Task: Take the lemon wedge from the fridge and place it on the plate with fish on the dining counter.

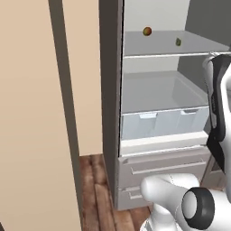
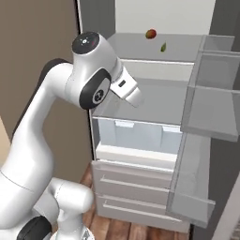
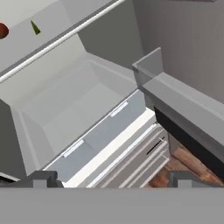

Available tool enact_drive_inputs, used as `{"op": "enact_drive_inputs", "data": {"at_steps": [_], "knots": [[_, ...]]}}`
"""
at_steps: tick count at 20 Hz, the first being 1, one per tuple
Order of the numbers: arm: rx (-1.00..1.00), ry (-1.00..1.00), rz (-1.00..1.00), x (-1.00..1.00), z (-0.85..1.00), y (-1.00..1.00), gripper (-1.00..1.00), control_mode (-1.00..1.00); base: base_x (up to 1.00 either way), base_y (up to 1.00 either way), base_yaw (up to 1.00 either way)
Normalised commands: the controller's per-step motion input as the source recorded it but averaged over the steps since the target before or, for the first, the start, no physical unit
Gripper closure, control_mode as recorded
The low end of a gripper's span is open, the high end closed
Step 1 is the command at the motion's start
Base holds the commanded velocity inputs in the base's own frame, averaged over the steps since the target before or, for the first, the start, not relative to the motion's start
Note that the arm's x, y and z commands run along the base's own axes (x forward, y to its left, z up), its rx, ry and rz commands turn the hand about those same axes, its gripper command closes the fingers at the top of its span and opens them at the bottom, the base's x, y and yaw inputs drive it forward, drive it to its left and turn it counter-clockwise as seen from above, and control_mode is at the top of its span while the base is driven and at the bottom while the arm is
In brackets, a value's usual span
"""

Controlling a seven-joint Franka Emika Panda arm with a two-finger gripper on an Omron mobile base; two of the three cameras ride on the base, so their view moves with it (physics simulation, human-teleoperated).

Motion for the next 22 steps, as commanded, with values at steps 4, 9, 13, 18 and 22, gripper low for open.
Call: {"op": "enact_drive_inputs", "data": {"at_steps": [4,9,13,18,22], "knots": [[0.00,0.00,0.00,0.00,0.00,0.00,-1.00,1.00,0.72,-0.20,0.04],[0.00,0.00,0.00,0.00,0.00,0.00,-1.00,1.00,0.91,-0.36,0.00],[0.00,0.00,0.00,0.00,0.00,0.00,-1.00,1.00,0.43,-0.60,0.04],[0.00,0.00,0.00,0.00,0.00,0.00,-1.00,1.00,0.13,-0.54,0.06],[0.00,0.00,0.00,0.00,0.00,0.00,-1.00,1.00,0.41,-0.26,0.07]]}}
